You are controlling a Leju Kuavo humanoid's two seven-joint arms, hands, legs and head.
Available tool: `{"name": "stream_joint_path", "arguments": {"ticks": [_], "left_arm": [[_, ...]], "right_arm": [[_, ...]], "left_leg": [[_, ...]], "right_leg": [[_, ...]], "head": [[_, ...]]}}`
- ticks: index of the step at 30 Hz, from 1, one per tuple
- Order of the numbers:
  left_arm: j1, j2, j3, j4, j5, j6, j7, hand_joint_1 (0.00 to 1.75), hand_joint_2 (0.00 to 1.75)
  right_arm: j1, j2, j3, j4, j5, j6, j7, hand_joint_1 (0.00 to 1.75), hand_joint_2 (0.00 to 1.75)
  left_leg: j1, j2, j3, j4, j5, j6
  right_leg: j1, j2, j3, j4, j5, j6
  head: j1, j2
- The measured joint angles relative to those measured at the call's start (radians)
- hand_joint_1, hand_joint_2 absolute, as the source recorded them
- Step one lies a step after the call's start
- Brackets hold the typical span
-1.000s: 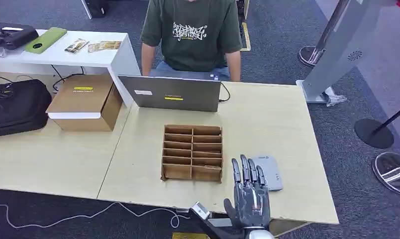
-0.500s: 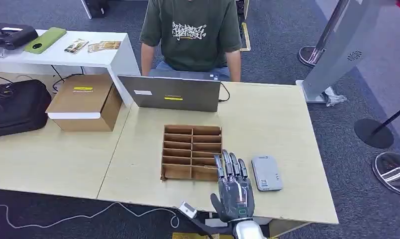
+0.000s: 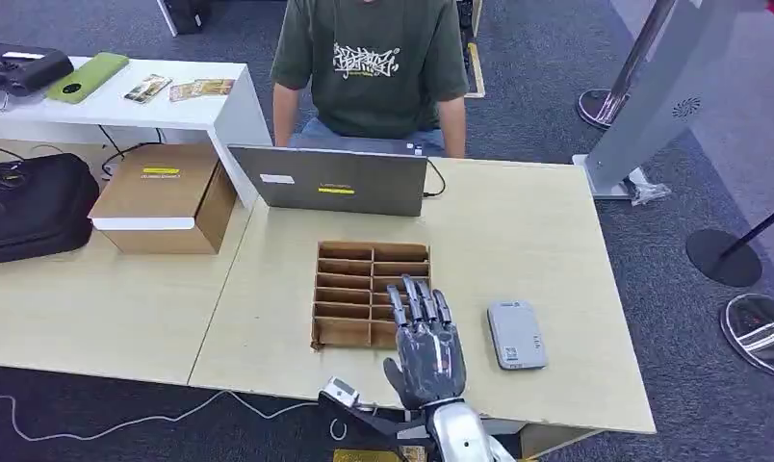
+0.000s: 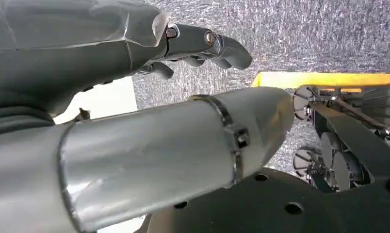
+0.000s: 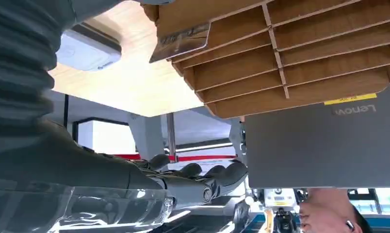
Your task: Pass the card to the sensor for recognition and then transmit it.
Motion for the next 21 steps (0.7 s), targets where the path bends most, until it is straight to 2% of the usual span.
{"name": "stream_joint_path", "arguments": {"ticks": [9, 12, 15, 21], "left_arm": [[-0.003, 0.001, 0.0, 0.0, -0.015, -0.003, 0.003, 0.0, 0.0], [-0.005, 0.0, 0.0, 0.001, -0.018, -0.003, 0.011, 0.0, 0.0], [-0.007, 0.001, 0.0, 0.001, -0.017, -0.003, 0.015, 0.0, 0.0], [-0.008, 0.003, 0.0, 0.001, -0.017, -0.002, 0.015, 0.0, 0.0]], "right_arm": [[-0.001, 0.053, -0.078, 0.036, 0.0, -0.01, -0.101, 0.0, 1.75], [0.0, 0.06, -0.094, 0.039, 0.0, -0.013, -0.095, 0.0, 1.75], [-0.002, 0.061, -0.097, 0.051, 0.0, 0.002, -0.054, 0.0, 1.75], [-0.005, 0.063, -0.098, 0.068, 0.0, 0.016, -0.044, 0.0, 1.75]], "left_leg": [[0.0, 0.0, 0.0, 0.0, 0.0, 0.0], [0.0, 0.0, 0.0, 0.0, 0.0, 0.0], [0.0, 0.0, 0.0, 0.0, 0.0, 0.0], [0.0, 0.0, 0.0, 0.0, 0.0, 0.0]], "right_leg": [[0.0, 0.0, 0.0, 0.0, 0.0, 0.0], [0.0, 0.0, 0.0, 0.0, 0.0, 0.0], [0.0, 0.0, 0.0, 0.0, 0.0, 0.0], [0.0, 0.0, 0.0, 0.0, 0.0, 0.0]], "head": [[0.0, 0.0], [0.0, 0.0], [0.0, 0.0], [0.0, 0.0]]}}
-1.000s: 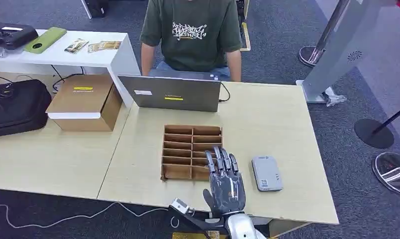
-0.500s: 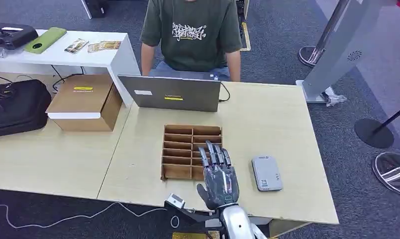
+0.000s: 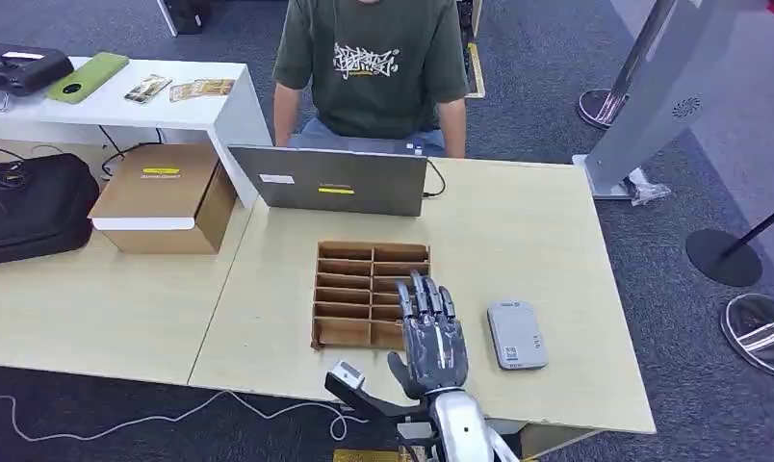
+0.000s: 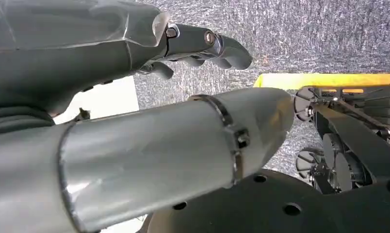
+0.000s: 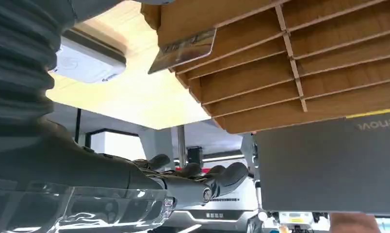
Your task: Pass the card to the sensor for recognition and then transmit it.
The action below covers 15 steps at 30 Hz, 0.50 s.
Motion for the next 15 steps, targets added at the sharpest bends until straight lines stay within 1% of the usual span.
{"name": "stream_joint_path", "arguments": {"ticks": [3, 8, 15], "left_arm": [[-0.001, 0.002, 0.0, 0.0, 0.0, 0.0, 0.003, 0.0, 0.0], [-0.002, 0.006, -0.002, 0.0, 0.001, 0.001, 0.003, 0.0, 0.0], [-0.002, 0.01, -0.002, 0.0, 0.004, 0.0, 0.003, 0.0, 0.0]], "right_arm": [[-0.004, 0.001, 0.0, 0.013, 0.0, 0.02, 0.006, 0.0, 1.75], [-0.022, 0.004, 0.009, 0.057, 0.0, 0.021, 0.024, 0.0, 1.75], [-0.033, 0.006, 0.014, 0.096, 0.0, 0.028, 0.018, 0.0, 1.75]], "left_leg": [[0.0, 0.0, 0.0, 0.0, 0.0, 0.0], [0.0, 0.0, 0.0, 0.0, 0.0, 0.0], [0.0, 0.0, 0.0, 0.0, 0.0, 0.0]], "right_leg": [[0.0, 0.0, 0.0, 0.0, 0.0, 0.0], [0.0, 0.0, 0.0, 0.0, 0.0, 0.0], [0.0, 0.0, 0.0, 0.0, 0.0, 0.0]], "head": [[0.0, 0.0], [0.0, 0.0], [0.0, 0.0]]}}
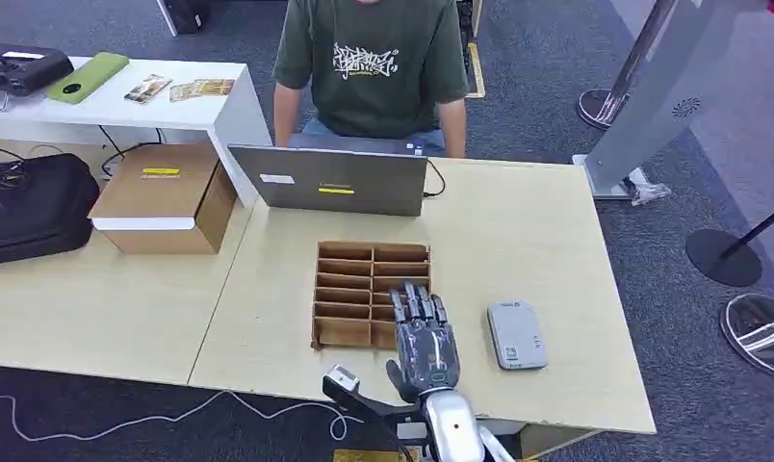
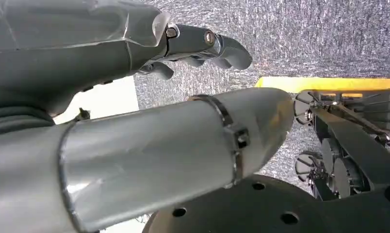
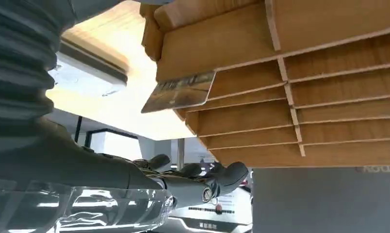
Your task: Pass the card to the sensor for recognition and then transmit it.
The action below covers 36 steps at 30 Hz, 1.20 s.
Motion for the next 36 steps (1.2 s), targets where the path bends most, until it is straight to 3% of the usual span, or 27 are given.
{"name": "stream_joint_path", "arguments": {"ticks": [12, 36], "left_arm": [[0.0, 0.012, -0.002, 0.0, 0.007, -0.005, 0.0, 0.0, 0.0], [0.0, 0.028, -0.019, 0.0, 0.013, -0.003, 0.003, 0.0, 0.0]], "right_arm": [[-0.032, -0.019, 0.07, 0.056, 0.0, -0.019, 0.048, 0.0, 1.75], [-0.033, -0.06, 0.084, 0.086, 0.0, -0.024, 0.085, 0.0, 1.75]], "left_leg": [[0.0, 0.0, 0.0, 0.0, 0.0, 0.0], [0.0, 0.0, 0.0, 0.0, 0.0, 0.0]], "right_leg": [[0.0, 0.0, 0.0, 0.0, 0.0, 0.0], [0.0, 0.0, 0.0, 0.0, 0.0, 0.0]], "head": [[0.0, 0.0], [0.0, 0.0]]}}
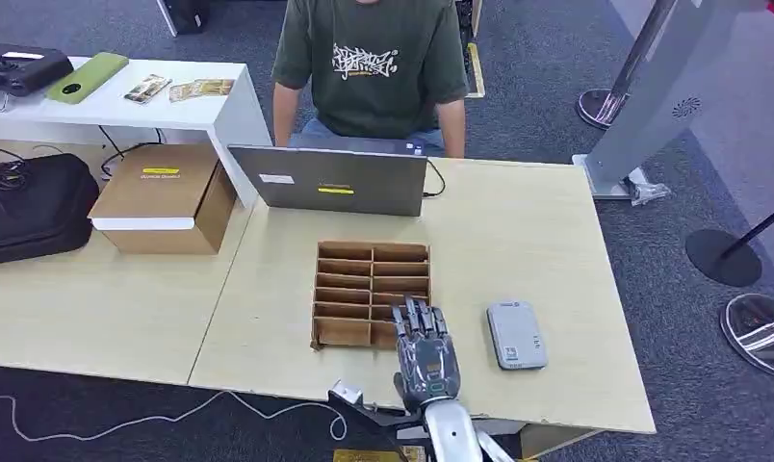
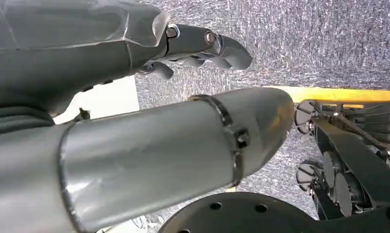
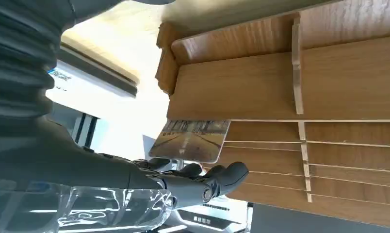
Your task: Pass the card to the sensor for recognition and then transmit it.
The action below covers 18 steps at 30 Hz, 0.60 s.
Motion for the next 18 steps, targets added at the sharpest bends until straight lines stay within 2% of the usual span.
{"name": "stream_joint_path", "arguments": {"ticks": [7, 18], "left_arm": [[0.0, 0.002, -0.001, 0.0, 0.0, 0.0, 0.0, 0.0, 0.0], [0.0, 0.002, -0.016, 0.0, -0.008, 0.002, 0.0, 0.0, 0.0]], "right_arm": [[-0.016, -0.022, 0.004, -0.016, 0.0, 0.001, 0.03, 0.0, 1.75], [-0.02, -0.034, -0.019, -0.021, 0.0, -0.002, 0.019, 0.0, 1.75]], "left_leg": [[0.0, 0.0, 0.0, 0.0, 0.0, 0.0], [0.0, 0.0, 0.0, 0.0, 0.0, 0.0]], "right_leg": [[0.0, 0.0, 0.0, 0.0, 0.0, 0.0], [0.0, 0.0, 0.0, 0.0, 0.0, 0.0]], "head": [[0.0, 0.0], [0.0, 0.0]]}}
